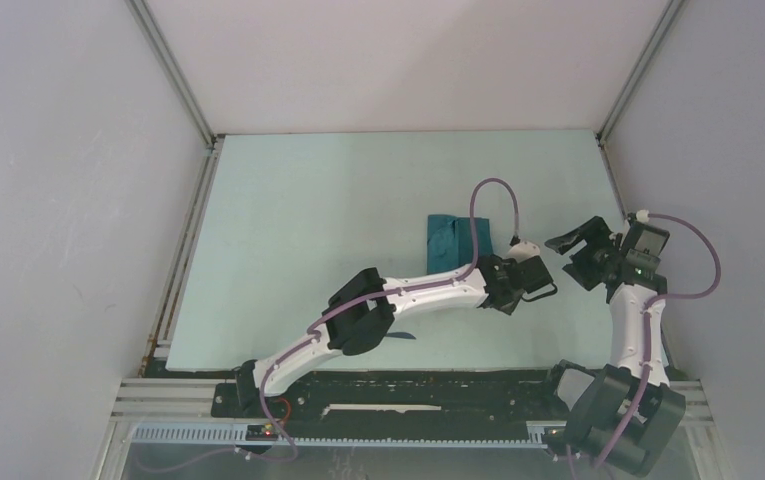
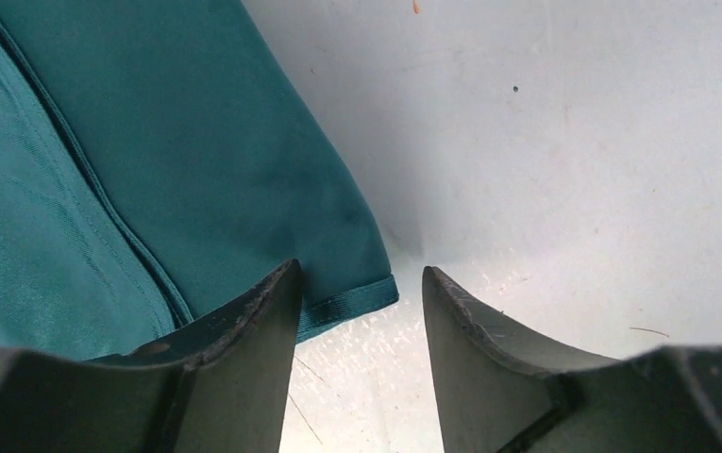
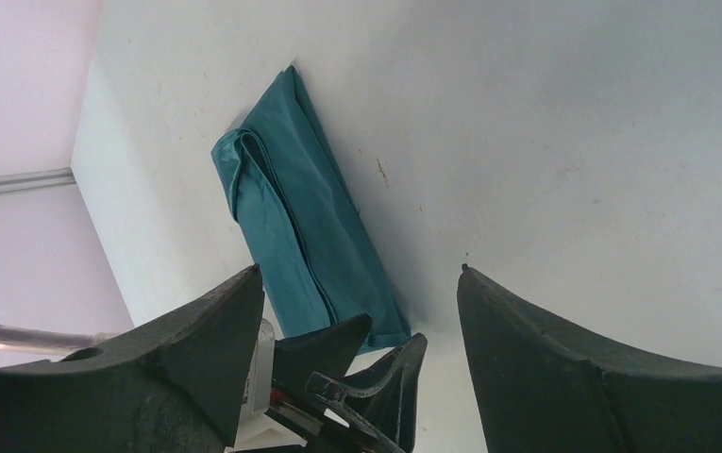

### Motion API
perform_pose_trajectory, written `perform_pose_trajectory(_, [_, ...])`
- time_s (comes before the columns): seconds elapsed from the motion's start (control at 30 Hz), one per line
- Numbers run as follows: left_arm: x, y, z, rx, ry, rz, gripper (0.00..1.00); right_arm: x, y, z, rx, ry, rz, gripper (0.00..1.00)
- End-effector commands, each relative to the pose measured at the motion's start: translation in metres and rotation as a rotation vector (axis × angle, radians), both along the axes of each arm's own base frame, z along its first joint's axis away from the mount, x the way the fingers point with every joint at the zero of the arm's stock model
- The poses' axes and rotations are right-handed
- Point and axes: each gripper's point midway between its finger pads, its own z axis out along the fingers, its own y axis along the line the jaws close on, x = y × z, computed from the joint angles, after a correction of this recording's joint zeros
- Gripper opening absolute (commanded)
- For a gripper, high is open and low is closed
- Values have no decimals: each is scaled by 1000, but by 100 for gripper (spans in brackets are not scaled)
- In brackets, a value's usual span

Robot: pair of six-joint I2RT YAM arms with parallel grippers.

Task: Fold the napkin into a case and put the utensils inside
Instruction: Pick up the 2/3-rectangle-folded napkin from the center of the board.

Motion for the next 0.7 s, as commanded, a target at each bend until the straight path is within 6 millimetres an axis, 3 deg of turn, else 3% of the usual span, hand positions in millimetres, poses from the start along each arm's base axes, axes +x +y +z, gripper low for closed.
perform_pose_trajectory(0.0, [-2, -12, 20, -71, -5, -1, 56, 5, -7, 1, -29, -23, 0, 83])
perform_pose_trajectory(0.4, [1, 5, 0, -50, 25, 25, 40, 9, -9, -8, 52, -3, 7, 83])
perform_pose_trajectory(0.67, [4, 5, 9, -83, 51, 6, 13, 11, -5, -11, 57, 6, 27, 84])
